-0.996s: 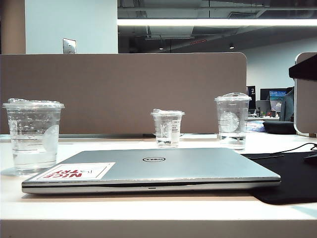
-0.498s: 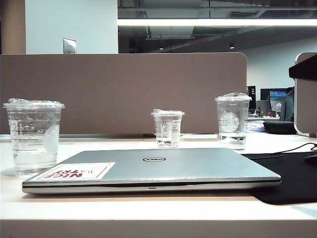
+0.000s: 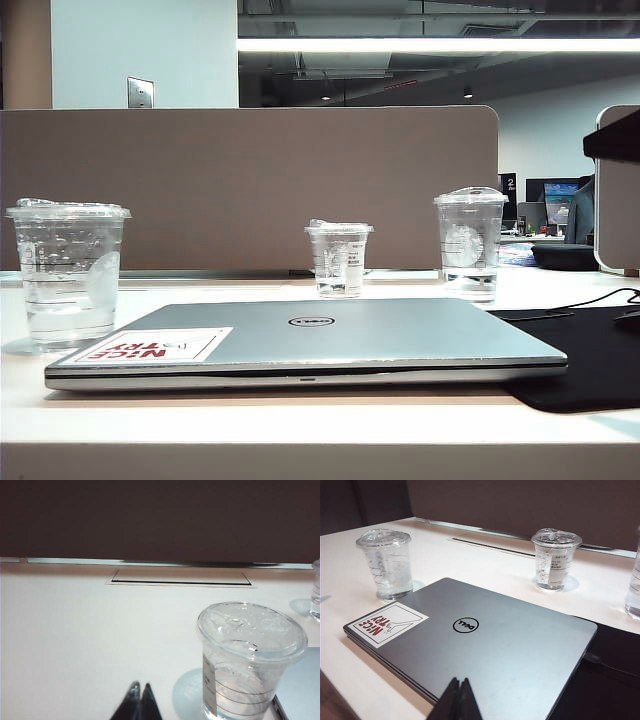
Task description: Pick up the coffee cup on the left and place it on the left side of the laptop.
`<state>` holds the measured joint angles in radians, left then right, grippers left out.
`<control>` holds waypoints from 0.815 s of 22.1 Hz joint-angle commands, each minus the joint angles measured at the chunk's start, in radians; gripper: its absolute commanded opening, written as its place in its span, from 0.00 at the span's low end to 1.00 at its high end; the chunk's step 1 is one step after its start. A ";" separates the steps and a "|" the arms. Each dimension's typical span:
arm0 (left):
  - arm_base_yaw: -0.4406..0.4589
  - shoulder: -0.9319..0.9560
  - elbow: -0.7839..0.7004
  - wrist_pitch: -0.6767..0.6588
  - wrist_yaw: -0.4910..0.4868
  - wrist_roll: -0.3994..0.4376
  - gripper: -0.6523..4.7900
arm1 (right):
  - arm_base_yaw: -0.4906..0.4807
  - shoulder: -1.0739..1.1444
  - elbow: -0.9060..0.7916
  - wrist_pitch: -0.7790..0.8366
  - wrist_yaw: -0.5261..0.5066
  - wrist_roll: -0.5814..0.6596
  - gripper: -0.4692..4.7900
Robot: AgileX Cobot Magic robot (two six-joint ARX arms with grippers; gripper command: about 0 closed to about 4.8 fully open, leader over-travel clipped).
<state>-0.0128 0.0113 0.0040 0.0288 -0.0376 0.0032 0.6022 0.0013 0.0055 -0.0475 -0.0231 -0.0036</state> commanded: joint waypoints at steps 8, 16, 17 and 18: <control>0.000 0.000 0.003 0.010 0.000 -0.003 0.11 | 0.001 -0.001 -0.004 0.014 0.002 0.003 0.08; 0.000 0.000 0.003 0.010 0.000 -0.003 0.11 | -0.185 -0.002 -0.004 0.014 -0.042 0.003 0.08; 0.000 0.000 0.003 0.010 0.000 -0.003 0.11 | -0.213 -0.002 -0.004 0.014 -0.040 0.003 0.08; 0.000 0.000 0.003 0.010 0.000 -0.003 0.11 | -0.242 -0.002 -0.004 0.014 -0.040 0.003 0.08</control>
<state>-0.0128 0.0113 0.0040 0.0269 -0.0380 0.0032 0.3962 0.0013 0.0055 -0.0483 -0.0566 -0.0032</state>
